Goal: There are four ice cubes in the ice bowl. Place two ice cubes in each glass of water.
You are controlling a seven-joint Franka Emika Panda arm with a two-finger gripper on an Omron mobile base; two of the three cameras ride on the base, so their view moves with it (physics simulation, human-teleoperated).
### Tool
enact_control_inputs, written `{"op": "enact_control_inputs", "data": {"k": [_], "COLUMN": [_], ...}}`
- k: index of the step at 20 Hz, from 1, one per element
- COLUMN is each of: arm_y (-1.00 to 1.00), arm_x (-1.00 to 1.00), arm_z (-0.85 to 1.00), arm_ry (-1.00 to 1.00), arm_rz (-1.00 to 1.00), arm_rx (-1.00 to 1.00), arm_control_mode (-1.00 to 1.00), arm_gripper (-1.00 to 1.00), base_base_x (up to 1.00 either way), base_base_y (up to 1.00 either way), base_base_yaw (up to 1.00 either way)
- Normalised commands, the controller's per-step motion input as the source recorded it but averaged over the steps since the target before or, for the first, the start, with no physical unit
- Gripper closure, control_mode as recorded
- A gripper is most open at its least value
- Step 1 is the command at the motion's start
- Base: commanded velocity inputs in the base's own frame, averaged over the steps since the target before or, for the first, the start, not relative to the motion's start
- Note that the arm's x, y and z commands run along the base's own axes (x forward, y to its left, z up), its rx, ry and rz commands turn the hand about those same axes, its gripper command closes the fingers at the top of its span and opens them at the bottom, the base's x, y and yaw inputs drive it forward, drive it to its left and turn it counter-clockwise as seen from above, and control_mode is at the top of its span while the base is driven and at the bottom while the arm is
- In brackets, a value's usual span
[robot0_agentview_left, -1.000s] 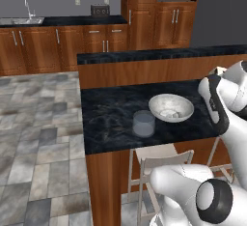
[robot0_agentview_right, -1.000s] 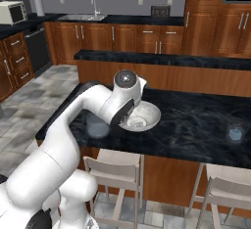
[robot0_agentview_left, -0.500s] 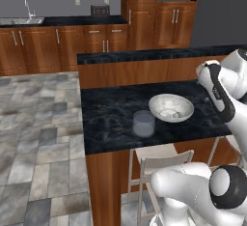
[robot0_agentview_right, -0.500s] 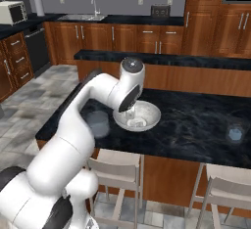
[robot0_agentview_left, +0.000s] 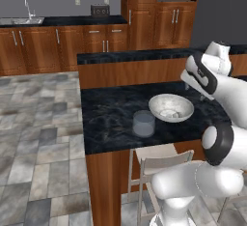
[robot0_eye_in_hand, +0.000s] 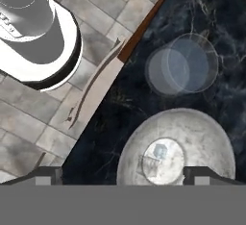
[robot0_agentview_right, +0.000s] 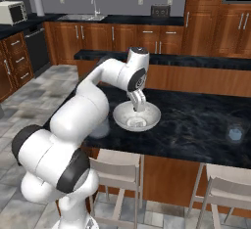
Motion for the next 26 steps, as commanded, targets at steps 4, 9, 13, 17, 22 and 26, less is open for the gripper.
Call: {"op": "enact_control_inputs", "data": {"k": [4, 9, 13, 17, 22, 26], "arm_y": [0.06, 0.38, 0.18, 0.00, 0.00, 0.00], "arm_x": [0.17, 0.64, 0.60, 0.03, 0.00, 0.16], "arm_z": [-0.60, -0.70, -0.28, -0.15, -0.07, -0.36], "arm_ry": [-0.10, -0.12, 0.09, 0.18, 0.17, 0.03], "arm_rz": [0.16, 0.14, 0.18, 0.22, 0.19, 0.13], "arm_rx": [0.02, 0.01, -0.04, -0.01, 0.00, 0.00], "arm_control_mode": [-1.00, -1.00, -1.00, -1.00, -1.00, -1.00], "arm_gripper": [-1.00, -1.00, -1.00, -1.00, -1.00, -1.00], "base_base_x": [0.00, 0.00, 0.00, 0.00, 0.00, 0.00], "base_base_y": [0.00, 0.00, 0.00, 0.00, 0.00, 0.00], "base_base_yaw": [0.00, 0.00, 0.00, 0.00, 0.00, 0.00]}}
